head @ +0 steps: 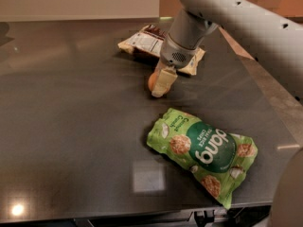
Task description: Pick orange
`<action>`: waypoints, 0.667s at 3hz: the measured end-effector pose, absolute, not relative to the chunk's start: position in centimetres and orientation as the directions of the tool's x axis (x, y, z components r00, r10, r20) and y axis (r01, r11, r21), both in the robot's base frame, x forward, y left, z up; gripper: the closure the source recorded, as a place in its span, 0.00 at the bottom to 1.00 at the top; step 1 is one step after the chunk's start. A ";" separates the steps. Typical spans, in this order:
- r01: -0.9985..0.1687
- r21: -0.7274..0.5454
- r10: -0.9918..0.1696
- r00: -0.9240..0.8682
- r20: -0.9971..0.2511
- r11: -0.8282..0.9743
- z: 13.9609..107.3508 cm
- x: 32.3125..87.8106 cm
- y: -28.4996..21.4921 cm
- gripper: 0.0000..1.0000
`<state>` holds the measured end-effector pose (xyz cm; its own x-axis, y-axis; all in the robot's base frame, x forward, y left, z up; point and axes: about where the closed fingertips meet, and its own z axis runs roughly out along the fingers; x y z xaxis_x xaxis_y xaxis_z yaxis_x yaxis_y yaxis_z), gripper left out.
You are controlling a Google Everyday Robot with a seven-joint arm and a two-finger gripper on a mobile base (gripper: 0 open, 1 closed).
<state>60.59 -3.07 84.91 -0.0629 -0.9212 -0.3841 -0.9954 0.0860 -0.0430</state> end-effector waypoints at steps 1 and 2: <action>-0.995 -0.047 -0.922 -0.058 -0.384 0.082 85.2 60.5 -3.1 0.65; -0.997 -0.053 -0.914 -0.034 -0.403 0.061 87.4 59.5 -3.0 0.87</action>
Offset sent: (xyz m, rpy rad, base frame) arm -0.0309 -0.0012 0.0689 0.0579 -0.0277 0.0634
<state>59.51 -3.04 87.42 -0.0344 -0.9145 -0.4032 -0.9967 0.0611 -0.0534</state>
